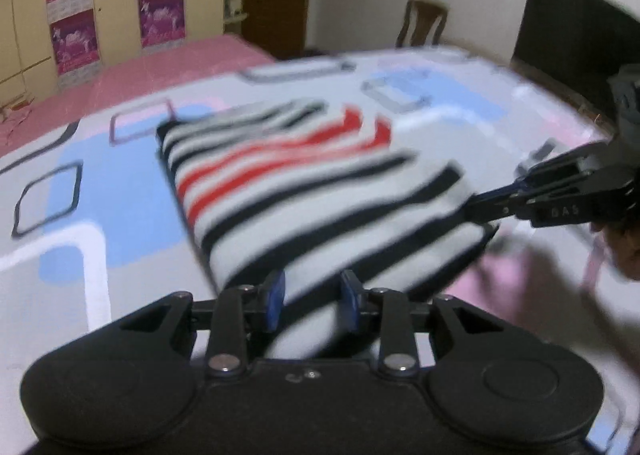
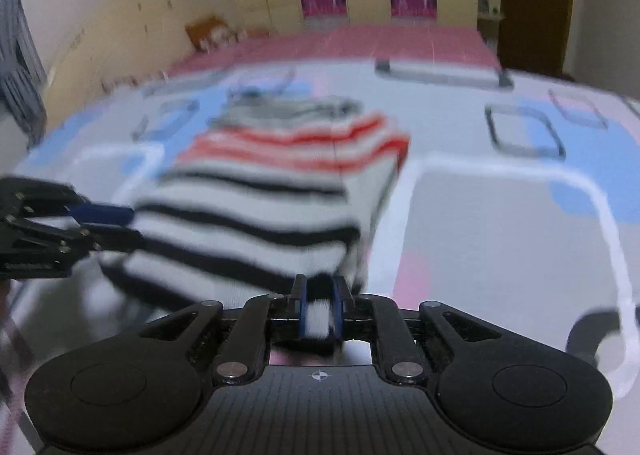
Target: Fold small clothes
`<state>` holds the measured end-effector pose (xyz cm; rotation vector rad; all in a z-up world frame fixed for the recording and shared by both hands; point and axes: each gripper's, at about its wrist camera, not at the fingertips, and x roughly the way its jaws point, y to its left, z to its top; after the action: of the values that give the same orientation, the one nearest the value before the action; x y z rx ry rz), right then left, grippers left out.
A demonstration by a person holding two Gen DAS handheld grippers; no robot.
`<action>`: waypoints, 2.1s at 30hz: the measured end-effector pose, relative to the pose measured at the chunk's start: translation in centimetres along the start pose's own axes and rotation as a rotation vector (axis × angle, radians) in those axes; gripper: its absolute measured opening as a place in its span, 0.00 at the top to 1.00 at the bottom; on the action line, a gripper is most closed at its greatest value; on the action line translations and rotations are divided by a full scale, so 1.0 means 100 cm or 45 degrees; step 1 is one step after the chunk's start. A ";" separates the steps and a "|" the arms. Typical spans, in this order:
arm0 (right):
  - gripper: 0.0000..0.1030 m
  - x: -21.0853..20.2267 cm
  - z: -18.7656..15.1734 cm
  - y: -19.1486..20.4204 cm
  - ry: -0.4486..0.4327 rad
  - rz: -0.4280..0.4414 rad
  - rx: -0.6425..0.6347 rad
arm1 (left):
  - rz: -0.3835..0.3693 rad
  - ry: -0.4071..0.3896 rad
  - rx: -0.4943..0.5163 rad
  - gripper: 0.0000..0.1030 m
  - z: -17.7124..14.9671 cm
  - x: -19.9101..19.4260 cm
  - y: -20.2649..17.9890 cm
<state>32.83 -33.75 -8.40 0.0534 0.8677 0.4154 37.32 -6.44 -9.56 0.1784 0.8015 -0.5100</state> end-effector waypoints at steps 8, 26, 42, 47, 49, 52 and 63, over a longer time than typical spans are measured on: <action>0.88 0.018 -0.016 0.004 -0.001 -0.046 0.053 | 0.034 -0.002 -0.089 0.70 -0.018 0.007 0.003; 0.88 0.075 0.077 -0.023 -0.065 -0.042 0.074 | -0.043 -0.031 -0.272 0.62 0.064 0.067 0.041; 0.89 0.133 0.128 -0.039 -0.046 -0.132 -0.041 | 0.000 0.034 -0.337 0.61 0.102 0.119 0.069; 0.88 0.120 0.128 -0.042 -0.077 -0.102 -0.020 | 0.050 0.043 -0.292 0.62 0.105 0.116 0.061; 0.88 0.104 0.126 -0.041 -0.134 -0.075 0.016 | 0.082 0.032 -0.256 0.64 0.108 0.111 0.054; 0.88 0.088 0.121 -0.035 -0.184 0.031 0.008 | 0.115 0.029 -0.214 0.63 0.105 0.111 0.046; 0.88 0.066 0.113 -0.033 -0.154 0.037 0.066 | 0.174 -0.005 -0.234 0.55 0.101 0.085 0.029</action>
<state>46.14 -32.95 -6.59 0.1379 0.7589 0.4122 50.17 -10.47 -8.86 0.0618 0.8215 -0.3061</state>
